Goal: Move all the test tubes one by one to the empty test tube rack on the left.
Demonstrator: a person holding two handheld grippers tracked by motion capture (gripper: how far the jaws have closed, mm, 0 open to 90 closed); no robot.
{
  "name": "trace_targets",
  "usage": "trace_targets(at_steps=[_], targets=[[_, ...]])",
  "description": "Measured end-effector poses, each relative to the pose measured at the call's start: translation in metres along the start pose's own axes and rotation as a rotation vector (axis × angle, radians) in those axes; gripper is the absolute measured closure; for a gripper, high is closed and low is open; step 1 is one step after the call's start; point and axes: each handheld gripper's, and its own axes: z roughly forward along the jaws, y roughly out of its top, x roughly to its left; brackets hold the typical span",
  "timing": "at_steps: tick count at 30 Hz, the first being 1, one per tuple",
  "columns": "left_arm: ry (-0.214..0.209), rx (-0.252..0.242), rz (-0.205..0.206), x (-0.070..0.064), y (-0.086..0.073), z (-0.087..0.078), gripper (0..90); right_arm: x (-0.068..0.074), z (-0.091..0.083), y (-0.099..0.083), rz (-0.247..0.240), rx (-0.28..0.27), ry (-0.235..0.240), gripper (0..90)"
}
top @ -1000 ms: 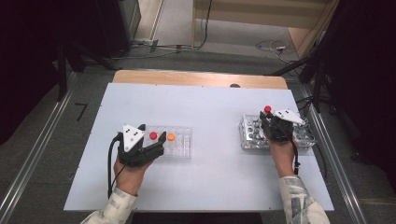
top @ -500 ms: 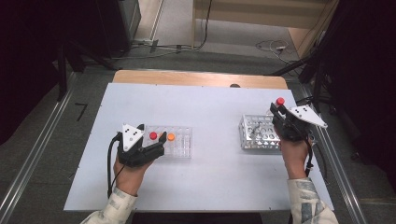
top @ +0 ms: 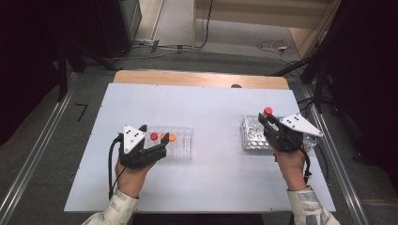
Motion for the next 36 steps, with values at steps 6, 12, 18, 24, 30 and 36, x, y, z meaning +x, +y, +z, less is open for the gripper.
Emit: trace_targets(at_steps=[6,12,18,24,30,36], targets=[[-0.02,-0.012,0.006,-0.005,0.002,-0.004,22.6,0.02,0.001,-0.007,-0.015,0.025,0.085,71.2],[-0.046,-0.016,0.016,-0.011,0.004,-0.006,22.6,0.048,-0.004,-0.016,-0.046,0.052,0.183,71.2],[-0.104,0.0,0.039,-0.028,0.002,-0.006,22.7,0.066,-0.003,-0.028,-0.056,0.086,0.255,71.2],[-0.179,0.023,0.063,-0.047,-0.002,-0.005,24.8,0.093,0.001,-0.041,-0.096,0.121,0.333,71.2],[-0.275,0.049,0.103,-0.068,-0.008,-0.004,28.4,0.119,0.004,-0.048,-0.135,0.139,0.404,71.2],[-0.337,0.055,0.13,-0.08,-0.011,-0.005,39.6,0.137,0.004,-0.05,-0.152,0.148,0.453,71.2]])
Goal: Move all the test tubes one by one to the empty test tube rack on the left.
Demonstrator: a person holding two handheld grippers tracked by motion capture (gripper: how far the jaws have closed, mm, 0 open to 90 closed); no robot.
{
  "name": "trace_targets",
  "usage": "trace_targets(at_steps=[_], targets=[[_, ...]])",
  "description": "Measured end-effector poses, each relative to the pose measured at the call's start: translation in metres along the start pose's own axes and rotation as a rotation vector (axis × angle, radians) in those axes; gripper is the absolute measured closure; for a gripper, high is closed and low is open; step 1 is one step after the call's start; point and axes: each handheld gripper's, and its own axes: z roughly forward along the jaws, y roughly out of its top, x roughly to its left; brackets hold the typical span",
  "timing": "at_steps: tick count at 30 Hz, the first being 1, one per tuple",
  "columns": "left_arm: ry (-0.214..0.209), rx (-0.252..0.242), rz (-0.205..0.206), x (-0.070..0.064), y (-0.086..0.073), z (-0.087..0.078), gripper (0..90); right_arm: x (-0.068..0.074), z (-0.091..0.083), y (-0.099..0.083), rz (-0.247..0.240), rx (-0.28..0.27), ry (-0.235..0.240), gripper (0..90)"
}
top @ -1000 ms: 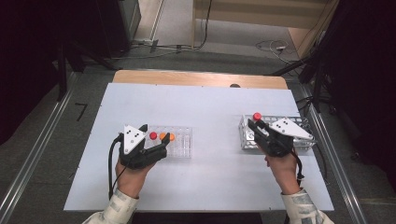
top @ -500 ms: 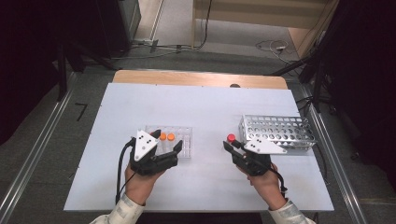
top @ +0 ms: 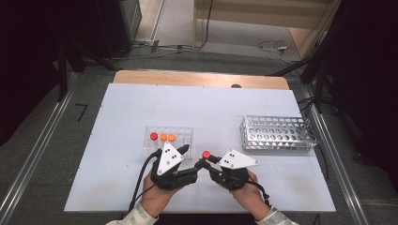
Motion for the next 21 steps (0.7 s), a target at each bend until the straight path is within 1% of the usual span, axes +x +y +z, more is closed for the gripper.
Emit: trace_targets(at_steps=[1,2,3,4,5,8,9,11,15,18,19,20,21], targets=[[-0.008,0.003,0.007,-0.001,0.0,0.001,42.3,0.003,0.001,0.0,-0.002,0.001,0.005,71.2],[-0.025,0.009,0.026,-0.003,-0.001,0.002,45.4,0.005,0.002,0.0,-0.009,0.002,0.016,71.2],[-0.025,0.009,0.026,-0.003,-0.001,0.002,48.4,0.005,0.002,0.0,-0.009,0.002,0.016,71.2],[-0.039,0.013,0.034,-0.005,-0.003,0.003,50.7,0.009,0.003,0.001,-0.018,0.003,0.027,71.2],[-0.039,0.013,0.034,-0.005,-0.003,0.003,53.0,0.011,0.004,0.001,-0.019,0.005,0.032,71.2],[-0.053,0.024,0.052,-0.008,-0.004,0.004,60.0,0.015,0.005,0.002,-0.024,0.003,0.045,71.2],[-0.048,0.026,0.064,-0.009,-0.005,0.004,63.2,0.015,0.005,0.002,-0.026,0.003,0.048,71.2],[-0.043,0.023,0.062,-0.009,-0.005,0.004,68.6,0.016,0.005,0.002,-0.026,0.003,0.049,71.2],[-0.041,0.022,0.062,-0.006,-0.004,0.002,69.7,0.016,0.004,0.002,-0.024,-0.001,0.056,69.7],[-0.036,0.019,0.054,-0.004,-0.003,0.0,69.8,0.015,0.003,0.002,-0.025,0.0,0.078,58.3],[-0.027,0.013,0.043,0.0,-0.001,-0.003,69.8,0.015,0.002,0.002,-0.023,0.001,0.085,53.6],[-0.027,0.013,0.043,0.0,-0.001,-0.003,69.8,0.014,0.001,0.002,-0.026,0.002,0.094,47.1],[-0.012,0.008,0.028,0.005,0.0,-0.008,69.8,0.014,-0.001,0.002,-0.023,0.012,0.094,41.4]])
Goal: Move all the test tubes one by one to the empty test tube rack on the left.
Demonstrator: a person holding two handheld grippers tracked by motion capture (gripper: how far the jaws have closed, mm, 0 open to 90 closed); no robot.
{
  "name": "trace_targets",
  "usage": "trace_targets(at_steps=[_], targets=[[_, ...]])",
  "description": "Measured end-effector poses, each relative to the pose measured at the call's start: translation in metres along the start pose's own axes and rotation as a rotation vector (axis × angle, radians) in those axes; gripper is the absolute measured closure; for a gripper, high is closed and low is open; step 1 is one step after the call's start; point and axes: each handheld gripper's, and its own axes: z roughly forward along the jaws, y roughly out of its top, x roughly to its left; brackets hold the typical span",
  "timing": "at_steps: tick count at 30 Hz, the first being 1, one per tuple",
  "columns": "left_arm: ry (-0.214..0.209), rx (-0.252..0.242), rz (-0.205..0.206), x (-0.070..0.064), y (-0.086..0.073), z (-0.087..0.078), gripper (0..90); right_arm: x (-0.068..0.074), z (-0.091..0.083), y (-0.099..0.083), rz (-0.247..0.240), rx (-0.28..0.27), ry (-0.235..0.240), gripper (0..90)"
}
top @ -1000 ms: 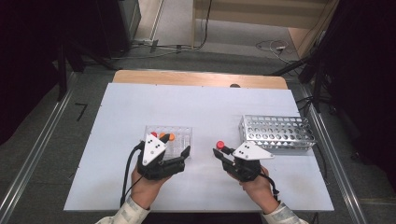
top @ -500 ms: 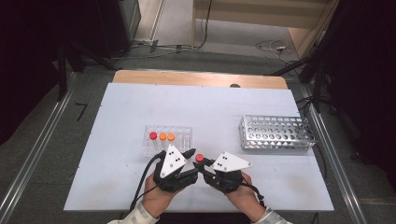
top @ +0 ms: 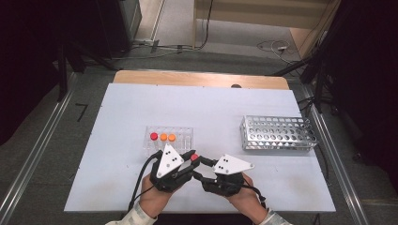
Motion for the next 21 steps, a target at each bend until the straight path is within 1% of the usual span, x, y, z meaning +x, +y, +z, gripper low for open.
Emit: trace_targets(at_steps=[1,2,4,5,6,7,8,9,10,11,12,13,16,18,19,21], targets=[[0.0,0.0,0.0,0.0,0.0,0.0,69.8,-0.001,-0.002,-0.001,-0.001,0.001,0.001,36.6],[0.025,-0.01,-0.017,0.007,0.001,-0.007,69.8,-0.003,-0.004,-0.001,0.007,-0.001,-0.002,33.1],[0.06,-0.011,-0.033,0.015,0.003,-0.014,69.9,-0.007,-0.009,-0.004,0.012,-0.005,-0.009,28.9],[0.076,-0.004,-0.037,0.019,0.004,-0.018,69.9,-0.01,-0.011,-0.005,0.019,-0.007,-0.016,27.7],[0.076,-0.004,-0.037,0.019,0.004,-0.018,69.9,-0.012,-0.013,-0.006,0.027,-0.007,-0.023,27.4],[0.093,-0.004,-0.044,0.023,0.005,-0.022,69.9,-0.012,-0.013,-0.006,0.027,-0.007,-0.023,27.4],[0.107,-0.006,-0.05,0.027,0.006,-0.026,69.9,-0.017,-0.017,-0.009,0.038,-0.006,-0.035,27.2],[0.123,-0.012,-0.057,0.03,0.007,-0.031,69.9,-0.017,-0.017,-0.009,0.038,-0.006,-0.035,27.2],[0.15,-0.023,-0.067,0.038,0.01,-0.04,69.9,-0.021,-0.022,-0.011,0.047,-0.008,-0.045,27.2],[0.15,-0.023,-0.067,0.038,0.01,-0.04,69.9,-0.021,-0.022,-0.011,0.047,-0.008,-0.045,27.2],[0.182,-0.041,-0.086,0.046,0.011,-0.048,69.9,-0.026,-0.027,-0.013,0.055,-0.012,-0.058,27.2],[0.182,-0.041,-0.086,0.046,0.011,-0.048,69.9,-0.026,-0.027,-0.013,0.055,-0.012,-0.058,27.2],[0.223,-0.063,-0.109,0.059,0.013,-0.058,69.9,-0.032,-0.035,-0.018,0.072,-0.014,-0.083,27.2],[0.249,-0.071,-0.113,0.066,0.015,-0.064,69.9,-0.035,-0.037,-0.02,0.077,-0.013,-0.092,27.3],[0.264,-0.086,-0.125,0.071,0.016,-0.069,69.9,-0.037,-0.039,-0.02,0.081,-0.013,-0.099,27.3],[0.27,-0.09,-0.13,0.073,0.017,-0.071,69.9,-0.038,-0.04,-0.021,0.085,-0.013,-0.102,27.4]])
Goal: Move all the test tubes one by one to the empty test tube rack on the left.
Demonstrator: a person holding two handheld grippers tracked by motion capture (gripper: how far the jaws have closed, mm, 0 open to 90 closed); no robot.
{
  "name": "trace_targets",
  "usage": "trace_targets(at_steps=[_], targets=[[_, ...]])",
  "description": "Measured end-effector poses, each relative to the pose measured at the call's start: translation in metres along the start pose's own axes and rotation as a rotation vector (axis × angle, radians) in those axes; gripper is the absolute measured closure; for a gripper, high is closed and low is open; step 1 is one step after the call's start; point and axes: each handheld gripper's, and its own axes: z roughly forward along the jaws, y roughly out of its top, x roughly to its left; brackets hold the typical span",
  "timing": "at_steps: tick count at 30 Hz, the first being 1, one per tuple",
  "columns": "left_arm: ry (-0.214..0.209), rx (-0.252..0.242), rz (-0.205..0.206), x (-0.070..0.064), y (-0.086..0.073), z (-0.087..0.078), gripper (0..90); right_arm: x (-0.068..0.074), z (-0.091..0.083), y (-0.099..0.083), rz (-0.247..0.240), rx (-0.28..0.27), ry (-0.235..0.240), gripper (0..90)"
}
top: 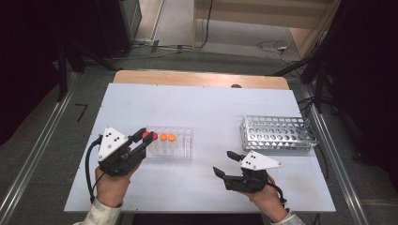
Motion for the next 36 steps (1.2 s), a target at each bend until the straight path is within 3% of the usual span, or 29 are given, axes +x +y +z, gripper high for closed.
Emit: trace_targets(at_steps=[12,26,36], targets=[[0.075,-0.012,0.008,0.012,0.001,0.013,69.9,-0.005,-0.004,-0.001,0.013,-0.008,-0.017,28.4],[0.096,0.008,-0.009,0.018,-0.009,0.031,69.8,-0.006,-0.004,-0.001,0.015,-0.01,-0.026,29.3],[0.092,0.058,-0.019,0.017,-0.025,0.043,69.5,-0.007,-0.004,-0.002,0.012,-0.007,-0.032,29.5]])
